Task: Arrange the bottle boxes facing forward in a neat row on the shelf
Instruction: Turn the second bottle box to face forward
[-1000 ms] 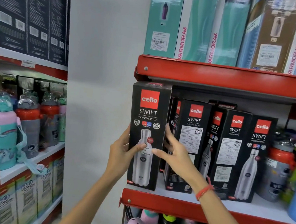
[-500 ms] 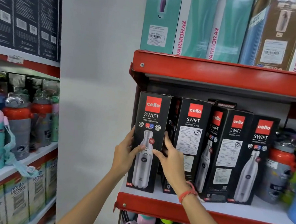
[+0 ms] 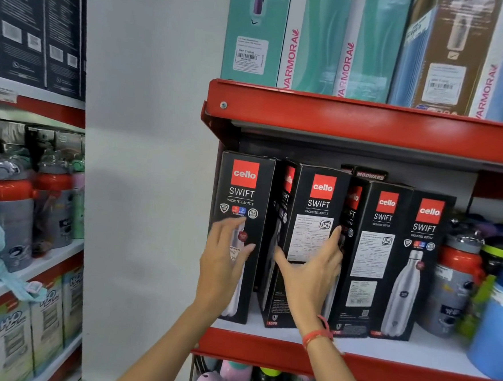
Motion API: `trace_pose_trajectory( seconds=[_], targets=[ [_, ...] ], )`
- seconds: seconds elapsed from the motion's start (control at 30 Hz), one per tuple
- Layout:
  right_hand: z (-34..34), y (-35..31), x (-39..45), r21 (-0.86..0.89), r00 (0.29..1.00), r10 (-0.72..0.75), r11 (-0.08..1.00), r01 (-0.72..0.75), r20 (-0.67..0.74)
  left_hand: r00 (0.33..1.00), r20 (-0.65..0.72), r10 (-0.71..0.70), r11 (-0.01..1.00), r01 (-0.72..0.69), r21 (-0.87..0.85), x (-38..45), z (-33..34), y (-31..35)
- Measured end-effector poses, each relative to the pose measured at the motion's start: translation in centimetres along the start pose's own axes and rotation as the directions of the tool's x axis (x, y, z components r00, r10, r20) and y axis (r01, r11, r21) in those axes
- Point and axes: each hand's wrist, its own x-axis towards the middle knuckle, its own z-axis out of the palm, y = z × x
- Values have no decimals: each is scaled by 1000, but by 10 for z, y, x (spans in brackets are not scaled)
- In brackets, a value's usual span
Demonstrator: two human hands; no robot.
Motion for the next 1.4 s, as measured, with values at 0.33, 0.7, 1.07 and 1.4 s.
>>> trace_pose_trajectory(
  seconds=[0.33, 0.7, 1.07, 1.4],
  targets=[
    [-92, 11, -3, 406, 943, -278, 895, 185, 181, 904, 419, -87, 877, 269, -398, 5, 9, 44],
    [-134, 19, 36, 490, 707, -410, 866, 104, 575, 899, 429, -87, 855, 289, -431, -12, 0, 73],
    [-92, 20, 66, 429, 721, -345, 900, 73, 601, 908, 360, -214, 946, 285, -157, 23, 30, 68],
    [-48, 42, 59, 320, 772, -300, 938, 132, 560, 902, 328, -280, 950, 310, -40, 22, 56, 39]
  ],
)
